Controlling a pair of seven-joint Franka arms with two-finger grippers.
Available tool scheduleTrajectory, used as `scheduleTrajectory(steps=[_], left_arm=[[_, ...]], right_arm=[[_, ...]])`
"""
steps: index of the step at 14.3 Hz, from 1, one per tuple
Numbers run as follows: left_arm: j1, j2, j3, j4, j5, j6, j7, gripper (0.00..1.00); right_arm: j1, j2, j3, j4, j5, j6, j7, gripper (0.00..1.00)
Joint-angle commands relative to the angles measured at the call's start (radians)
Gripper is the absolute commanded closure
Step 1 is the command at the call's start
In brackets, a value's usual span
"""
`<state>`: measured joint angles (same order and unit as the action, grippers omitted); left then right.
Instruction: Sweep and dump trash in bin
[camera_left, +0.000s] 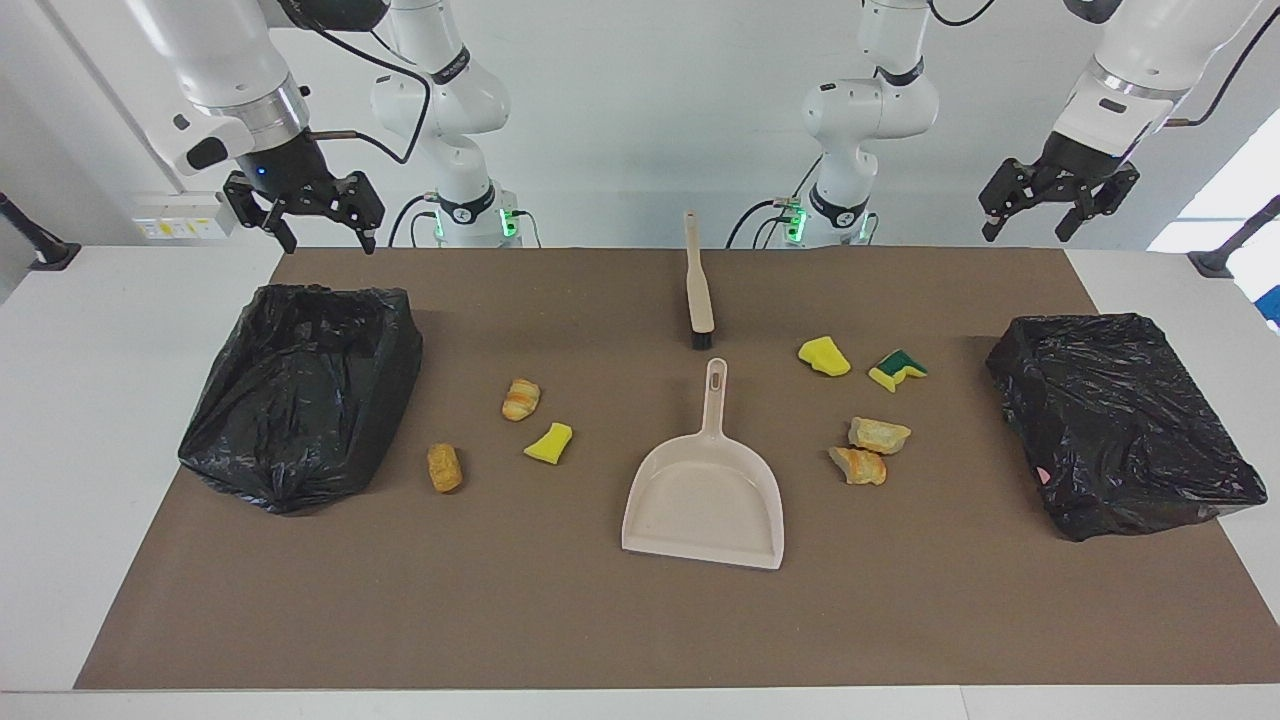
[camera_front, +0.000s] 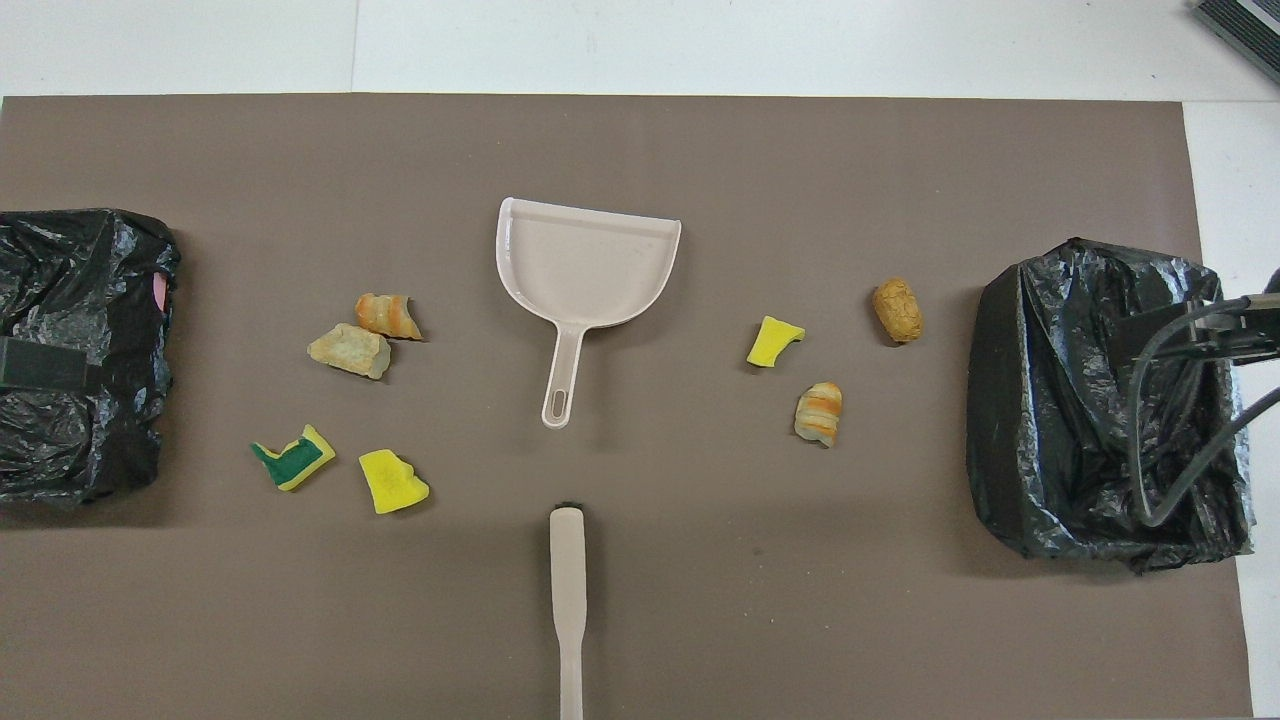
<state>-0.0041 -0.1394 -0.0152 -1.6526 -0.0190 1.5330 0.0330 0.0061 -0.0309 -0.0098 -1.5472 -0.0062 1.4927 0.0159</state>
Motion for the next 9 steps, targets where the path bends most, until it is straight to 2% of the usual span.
scheduleTrajectory(steps=[1, 9], left_arm=[[-0.011, 0.008, 0.006, 0.019, 0.005, -0.024, -0.011, 0.0], [-0.008, 0.009, -0.002, 0.02, 0.005, -0.024, -0.018, 0.0]], right_arm=[[-0.005, -0.015, 0.002, -0.017, 0.017, 0.012, 0.01, 0.0], [-0.005, -0.014, 0.002, -0.018, 0.017, 0.014, -0.002, 0.0]])
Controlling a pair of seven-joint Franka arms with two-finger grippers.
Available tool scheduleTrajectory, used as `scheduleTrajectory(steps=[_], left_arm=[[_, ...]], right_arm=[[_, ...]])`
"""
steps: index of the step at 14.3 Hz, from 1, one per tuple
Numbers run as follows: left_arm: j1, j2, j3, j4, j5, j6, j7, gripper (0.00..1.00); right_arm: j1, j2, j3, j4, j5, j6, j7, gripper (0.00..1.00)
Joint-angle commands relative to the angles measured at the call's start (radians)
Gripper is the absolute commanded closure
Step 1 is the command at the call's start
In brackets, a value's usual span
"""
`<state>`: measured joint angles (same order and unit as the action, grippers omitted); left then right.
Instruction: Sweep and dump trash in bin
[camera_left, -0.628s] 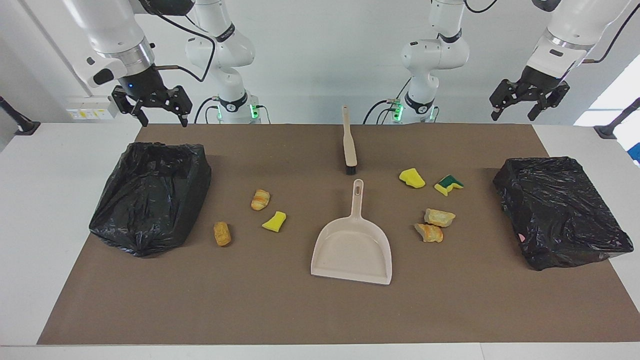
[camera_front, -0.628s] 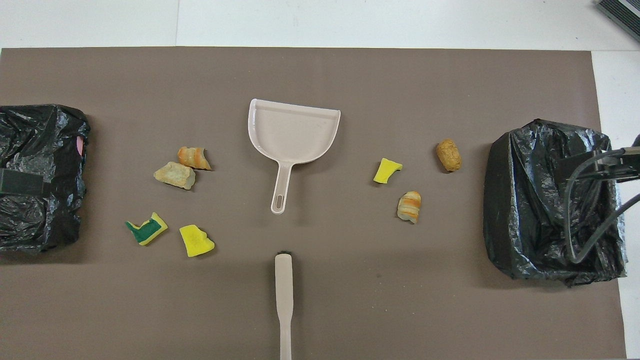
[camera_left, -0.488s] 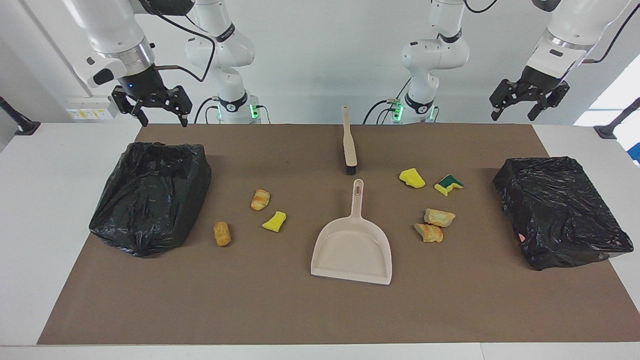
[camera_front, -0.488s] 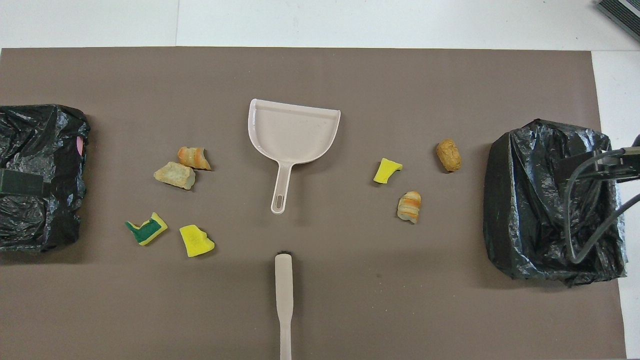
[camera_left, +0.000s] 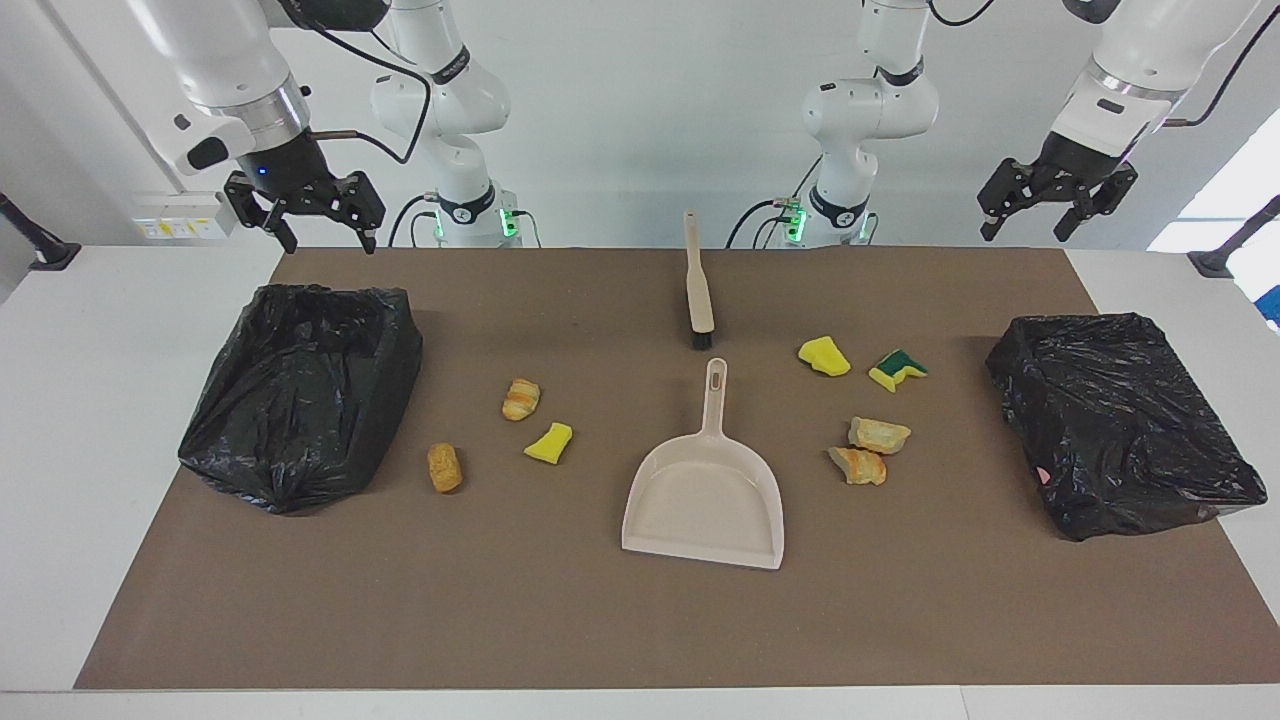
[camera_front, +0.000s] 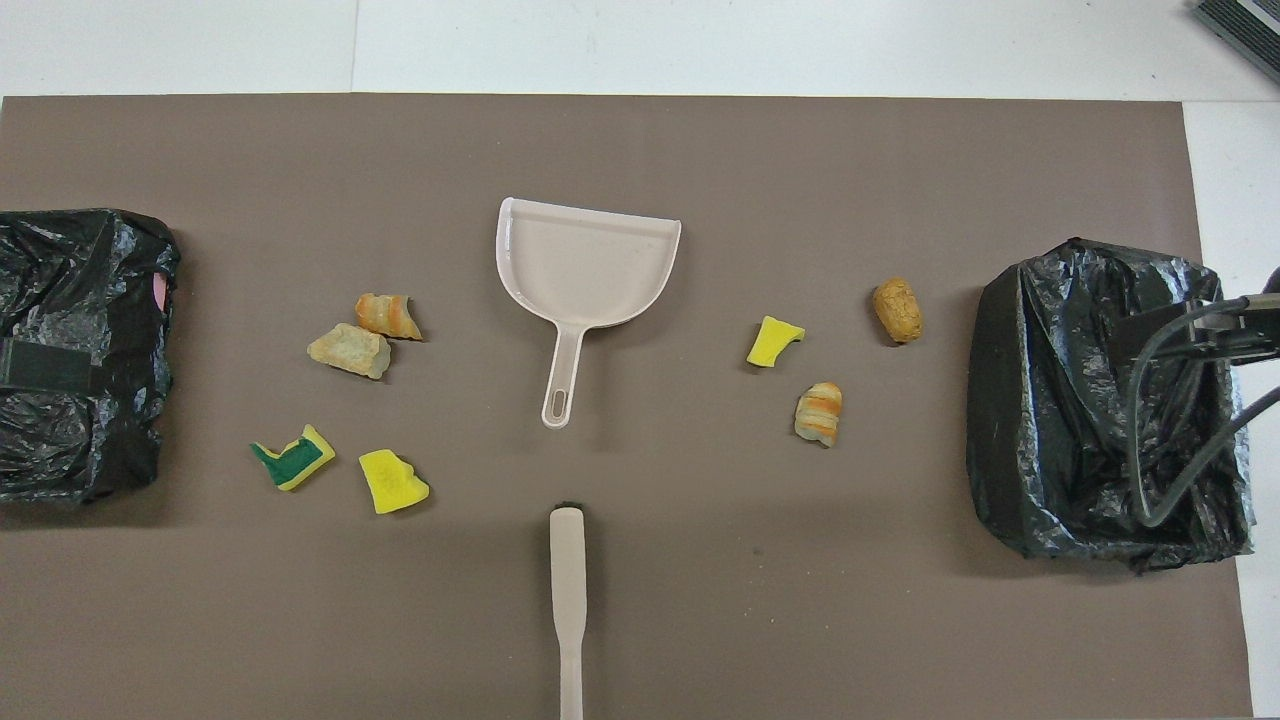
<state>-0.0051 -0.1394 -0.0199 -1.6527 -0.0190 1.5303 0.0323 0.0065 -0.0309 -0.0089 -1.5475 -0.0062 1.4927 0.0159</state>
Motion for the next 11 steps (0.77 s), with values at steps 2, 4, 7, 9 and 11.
scheduleTrajectory(steps=[2, 4, 7, 9, 11], left_arm=[[-0.01, 0.007, 0.003, 0.021, 0.005, -0.031, -0.002, 0.0], [-0.015, 0.006, -0.002, 0.016, 0.005, -0.048, -0.012, 0.0], [-0.033, -0.005, -0.031, 0.004, 0.011, -0.048, 0.003, 0.0], [-0.056, -0.028, -0.032, -0.045, 0.007, -0.027, 0.0, 0.0], [-0.107, -0.081, -0.032, -0.149, 0.001, 0.01, -0.015, 0.0]], right_arm=[[-0.003, -0.014, 0.001, -0.017, 0.017, 0.014, -0.002, 0.0], [-0.003, -0.014, 0.001, -0.017, 0.017, 0.015, -0.002, 0.0], [-0.003, -0.014, 0.001, -0.017, 0.017, 0.017, -0.002, 0.0], [-0.003, -0.015, 0.001, -0.017, 0.017, 0.017, -0.001, 0.0], [-0.003, -0.015, 0.001, -0.019, 0.017, 0.017, -0.002, 0.0]])
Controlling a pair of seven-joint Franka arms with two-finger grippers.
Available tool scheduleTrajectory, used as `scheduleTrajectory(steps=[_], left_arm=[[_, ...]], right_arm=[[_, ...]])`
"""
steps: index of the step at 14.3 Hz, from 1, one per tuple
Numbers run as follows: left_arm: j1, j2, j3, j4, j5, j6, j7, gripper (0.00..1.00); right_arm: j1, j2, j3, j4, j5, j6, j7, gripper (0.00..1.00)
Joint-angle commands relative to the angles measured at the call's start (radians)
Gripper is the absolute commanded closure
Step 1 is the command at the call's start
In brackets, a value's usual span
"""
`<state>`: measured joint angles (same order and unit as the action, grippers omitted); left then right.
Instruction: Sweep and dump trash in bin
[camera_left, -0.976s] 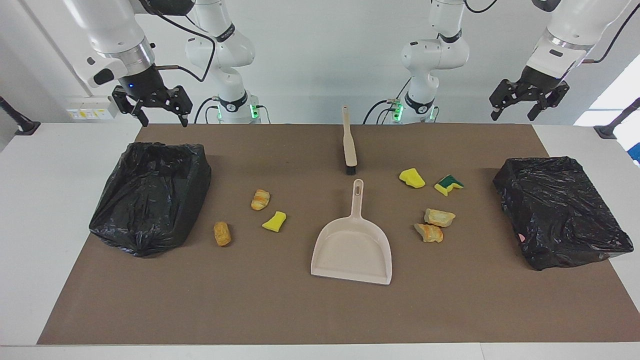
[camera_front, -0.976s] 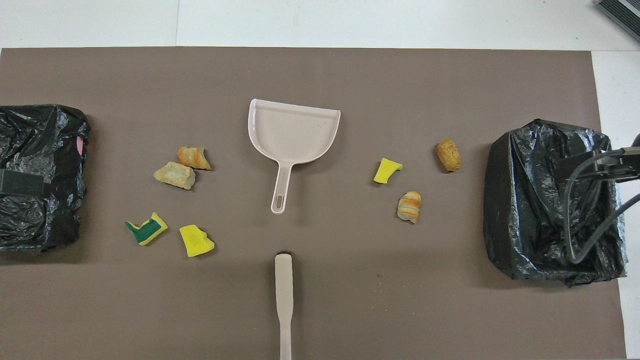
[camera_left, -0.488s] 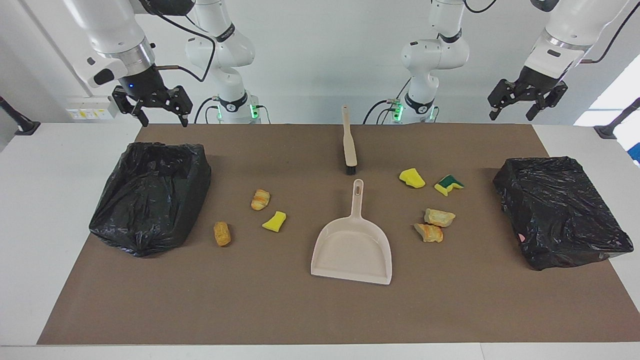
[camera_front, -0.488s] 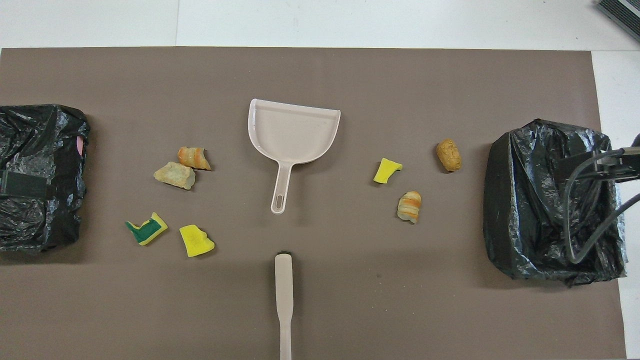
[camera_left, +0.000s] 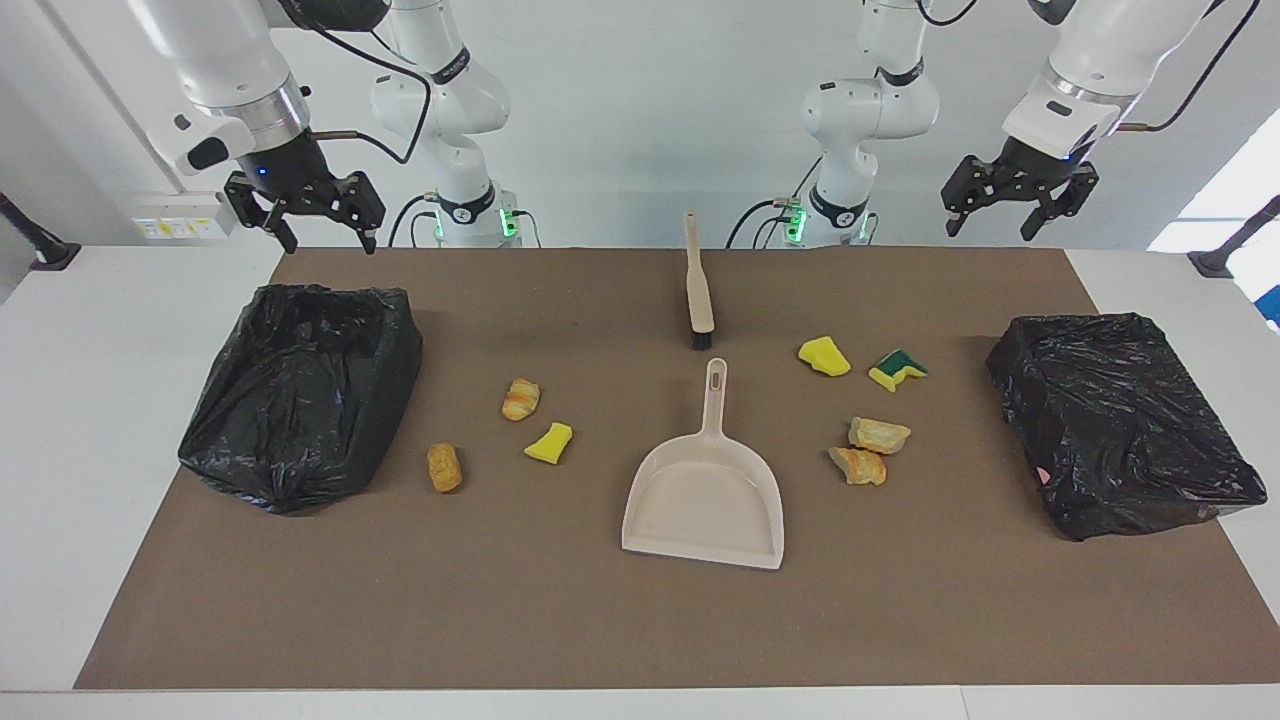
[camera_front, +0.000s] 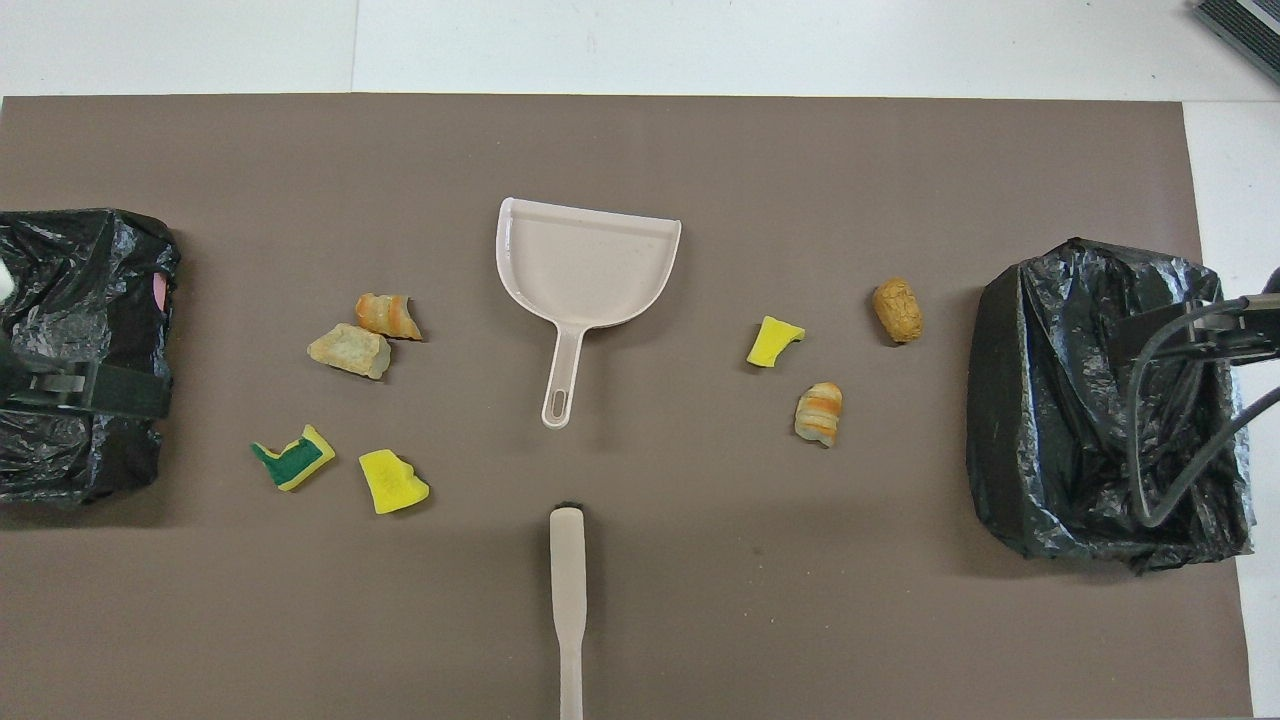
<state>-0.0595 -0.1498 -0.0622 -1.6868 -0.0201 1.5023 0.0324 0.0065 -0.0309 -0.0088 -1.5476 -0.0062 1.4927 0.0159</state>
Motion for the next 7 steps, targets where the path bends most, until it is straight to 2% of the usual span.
scheduleTrajectory(steps=[1, 3, 7], left_arm=[[-0.069, -0.117, 0.01, -0.19, -0.018, 0.083, -0.023, 0.0], [-0.124, -0.189, 0.009, -0.333, -0.052, 0.153, -0.081, 0.0], [-0.296, -0.197, 0.009, -0.436, -0.052, 0.226, -0.25, 0.0]], right_arm=[[-0.003, -0.014, 0.001, -0.019, 0.017, 0.017, -0.002, 0.0], [-0.003, -0.015, 0.001, -0.02, 0.017, 0.017, -0.002, 0.0], [0.009, -0.02, 0.003, -0.034, 0.018, 0.049, -0.005, 0.0]])
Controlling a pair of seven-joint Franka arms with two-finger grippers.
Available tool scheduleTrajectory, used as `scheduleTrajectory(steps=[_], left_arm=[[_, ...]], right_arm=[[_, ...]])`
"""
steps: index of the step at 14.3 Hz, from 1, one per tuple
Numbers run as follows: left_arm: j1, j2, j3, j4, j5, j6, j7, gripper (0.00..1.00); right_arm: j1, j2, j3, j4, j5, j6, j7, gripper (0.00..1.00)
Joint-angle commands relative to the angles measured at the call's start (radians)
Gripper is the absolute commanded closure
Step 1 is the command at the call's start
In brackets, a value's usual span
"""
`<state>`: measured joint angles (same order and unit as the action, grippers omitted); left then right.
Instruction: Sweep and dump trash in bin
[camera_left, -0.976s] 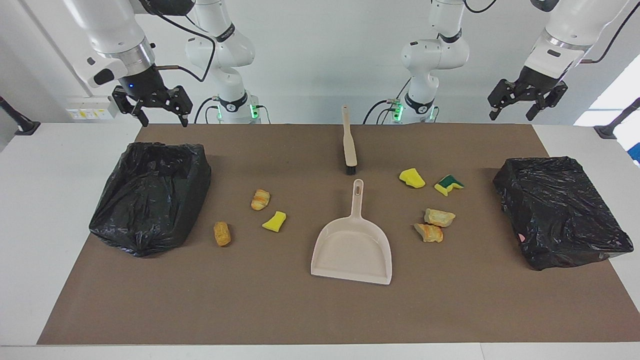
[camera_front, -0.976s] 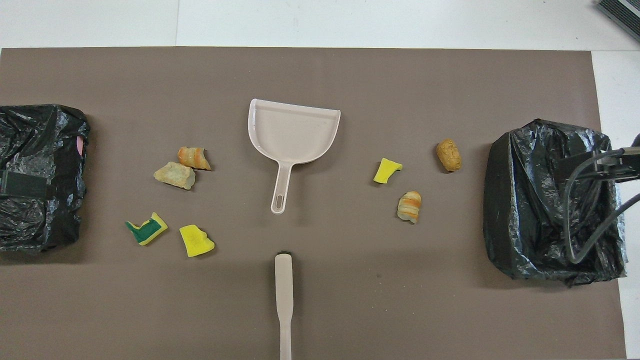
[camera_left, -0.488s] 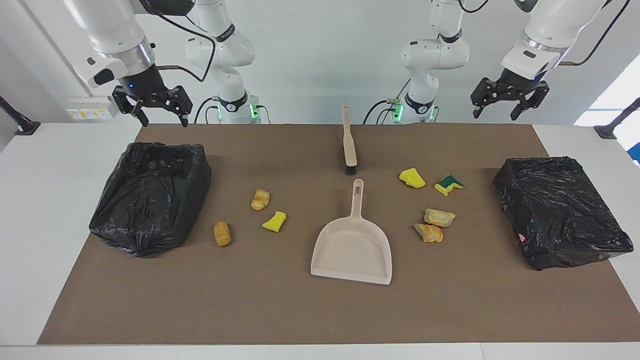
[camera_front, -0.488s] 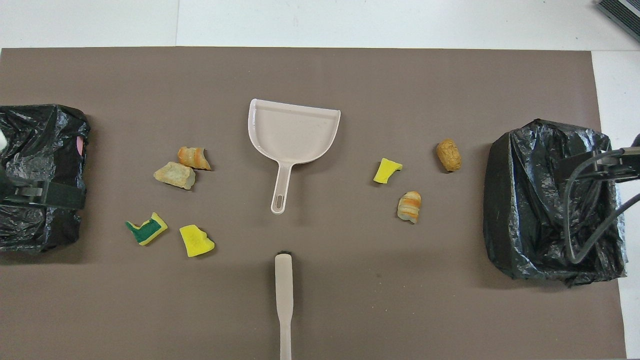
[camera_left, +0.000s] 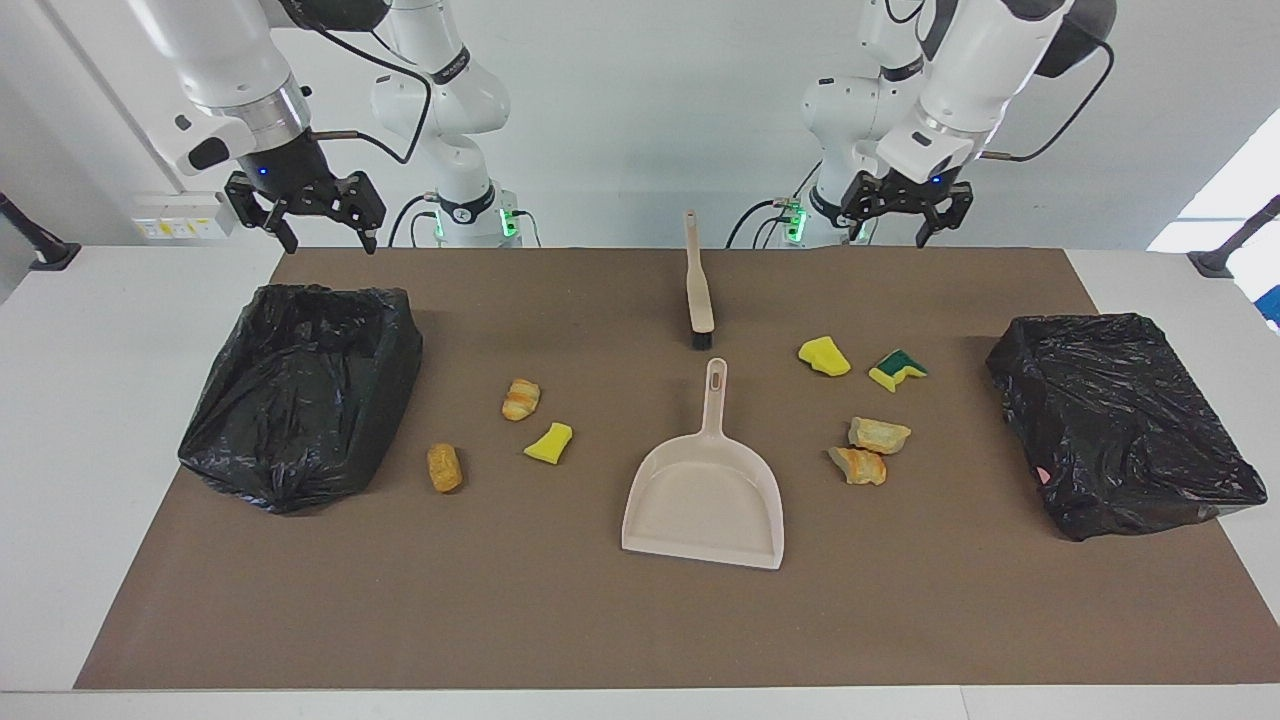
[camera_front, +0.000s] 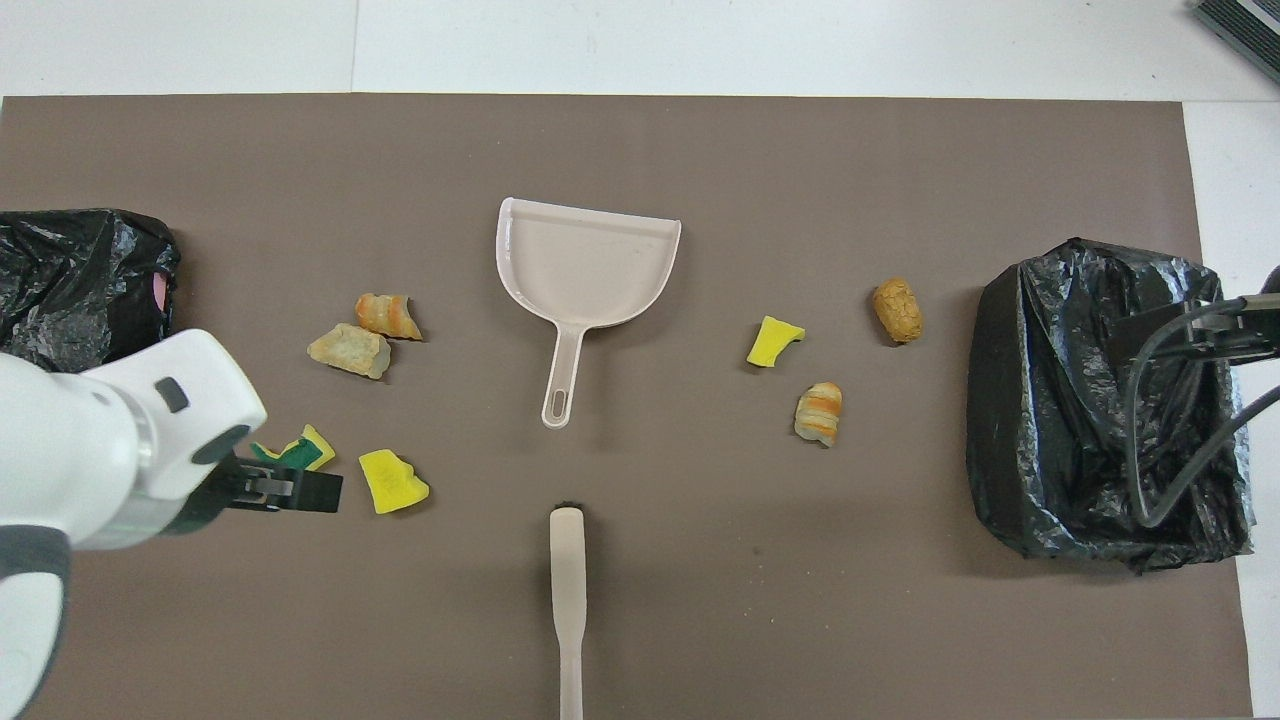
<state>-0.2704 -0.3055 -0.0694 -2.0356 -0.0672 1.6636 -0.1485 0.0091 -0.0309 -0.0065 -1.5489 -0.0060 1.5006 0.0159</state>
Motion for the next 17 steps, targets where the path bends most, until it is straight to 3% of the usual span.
scheduleTrajectory(steps=[1, 7, 11, 13, 17], left_arm=[[-0.128, -0.043, 0.016, -0.118, -0.005, 0.097, -0.104, 0.0], [-0.416, -0.03, 0.014, -0.3, -0.005, 0.275, -0.376, 0.0], [-0.599, 0.02, 0.014, -0.474, -0.005, 0.491, -0.531, 0.0], [-0.668, 0.069, 0.013, -0.486, -0.005, 0.521, -0.592, 0.0], [-0.725, 0.088, 0.013, -0.508, -0.005, 0.562, -0.649, 0.0]], right_arm=[[0.008, -0.02, 0.006, -0.033, 0.018, 0.041, -0.005, 0.0], [-0.009, -0.018, 0.016, -0.026, 0.02, 0.01, -0.017, 0.0], [0.003, -0.009, 0.023, -0.022, 0.005, 0.02, -0.022, 0.0], [0.008, 0.002, 0.025, -0.01, 0.012, 0.018, -0.022, 0.0], [0.044, 0.06, 0.06, -0.008, 0.003, 0.049, -0.017, 0.0]])
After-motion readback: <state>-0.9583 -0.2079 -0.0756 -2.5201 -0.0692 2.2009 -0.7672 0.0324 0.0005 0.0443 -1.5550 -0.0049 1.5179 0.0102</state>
